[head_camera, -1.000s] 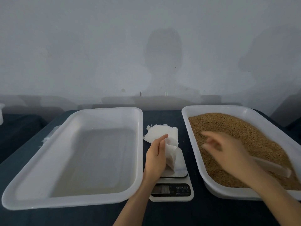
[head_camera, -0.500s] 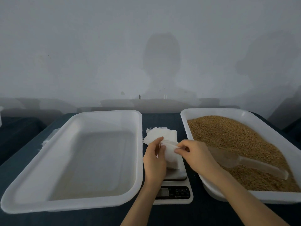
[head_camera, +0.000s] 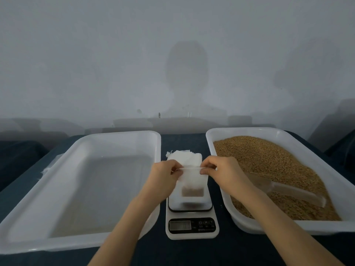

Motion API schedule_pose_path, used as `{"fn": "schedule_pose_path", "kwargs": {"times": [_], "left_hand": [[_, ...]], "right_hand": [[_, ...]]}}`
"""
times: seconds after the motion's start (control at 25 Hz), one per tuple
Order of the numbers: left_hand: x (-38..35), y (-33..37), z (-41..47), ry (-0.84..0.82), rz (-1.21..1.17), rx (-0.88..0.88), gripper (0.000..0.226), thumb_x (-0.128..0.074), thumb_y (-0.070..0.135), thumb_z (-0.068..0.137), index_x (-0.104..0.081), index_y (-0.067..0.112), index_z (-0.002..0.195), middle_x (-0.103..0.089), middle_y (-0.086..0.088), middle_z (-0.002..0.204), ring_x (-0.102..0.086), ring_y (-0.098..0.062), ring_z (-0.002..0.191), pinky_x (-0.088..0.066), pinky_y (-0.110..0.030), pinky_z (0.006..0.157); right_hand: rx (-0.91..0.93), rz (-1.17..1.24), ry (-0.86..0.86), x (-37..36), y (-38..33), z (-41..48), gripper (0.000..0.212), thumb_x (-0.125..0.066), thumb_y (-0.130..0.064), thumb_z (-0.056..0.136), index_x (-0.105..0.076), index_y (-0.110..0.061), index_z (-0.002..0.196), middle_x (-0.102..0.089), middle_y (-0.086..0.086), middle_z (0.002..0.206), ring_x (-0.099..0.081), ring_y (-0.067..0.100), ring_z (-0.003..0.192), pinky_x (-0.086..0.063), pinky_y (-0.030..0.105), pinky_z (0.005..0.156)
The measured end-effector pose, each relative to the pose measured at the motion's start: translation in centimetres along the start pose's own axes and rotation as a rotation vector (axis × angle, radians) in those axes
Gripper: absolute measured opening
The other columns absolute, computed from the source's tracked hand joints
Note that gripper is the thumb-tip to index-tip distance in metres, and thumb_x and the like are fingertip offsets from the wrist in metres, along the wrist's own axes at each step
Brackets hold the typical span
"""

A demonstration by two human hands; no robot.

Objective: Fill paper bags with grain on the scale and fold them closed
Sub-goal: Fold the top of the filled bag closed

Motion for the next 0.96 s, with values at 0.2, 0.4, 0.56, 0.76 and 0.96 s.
{"fn": "schedule_pose_path", "kwargs": {"times": [0.2,0.4,0.56,0.76,0.96], "left_hand": [[-1.0,-1.6,0.1,-0.162,0.245,-0.090,0.018,-0.052,0.019,0.096,-0.068,0.013,0.104,-0.065,-0.001,0.098,-0.051,-0.012,0.085,-0.037,-0.017,0.073],[-1.2,-2.0,-0.3,-0.039,0.106,-0.162,0.019,-0.054,0.018,0.096,-0.069,0.009,0.103,-0.066,-0.002,0.096,-0.054,-0.011,0.086,-0.037,-0.014,0.076],[-1.2,-2.1,-0.5,-0.007,0.087,-0.198,0.018,-0.054,0.015,0.096,-0.069,0.006,0.101,-0.067,-0.005,0.095,-0.057,-0.015,0.088,-0.036,-0.013,0.076],[-1.3,-2.1,-0.6,-0.006,0.093,-0.206,0.019,-0.053,0.016,0.097,-0.068,0.005,0.102,-0.067,-0.006,0.095,-0.058,-0.017,0.089,-0.038,-0.015,0.077],[-1.2,-2.1,-0.6,-0.003,0.093,-0.205,0.019,-0.052,0.014,0.097,-0.068,0.004,0.103,-0.067,-0.007,0.097,-0.058,-0.019,0.091,-0.039,-0.017,0.079]], "right_hand": [[-0.030,-0.126,-0.049,-1.7,1.1,-0.2,0.011,-0.065,-0.021,0.088,-0.071,-0.017,0.096,-0.070,-0.004,0.088,-0.062,0.009,0.083,-0.045,0.019,0.074],[-0.029,-0.036,-0.017,-1.6,1.5,-0.7,0.015,-0.065,-0.021,0.088,-0.071,-0.018,0.102,-0.071,-0.008,0.092,-0.058,-0.002,0.079,-0.039,0.002,0.067],[-0.024,-0.031,0.003,-1.7,1.8,-1.1,0.016,-0.064,-0.018,0.088,-0.071,-0.015,0.103,-0.071,-0.005,0.094,-0.053,-0.008,0.073,-0.036,-0.001,0.067],[-0.028,-0.022,0.015,-1.6,1.9,-1.2,0.015,-0.064,-0.018,0.088,-0.071,-0.015,0.102,-0.071,-0.005,0.094,-0.057,-0.001,0.079,-0.036,-0.001,0.069],[-0.035,-0.019,0.012,-1.6,1.9,-1.2,0.014,-0.064,-0.019,0.088,-0.071,-0.017,0.101,-0.069,-0.008,0.090,-0.056,-0.006,0.076,-0.037,-0.001,0.068]]}}
Point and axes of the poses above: each hand's wrist, its own z-axis towards the middle knuckle, its own x-axis out of the back of the hand, y = z × x, the point moved 1 cm from there along z, towards the middle knuckle
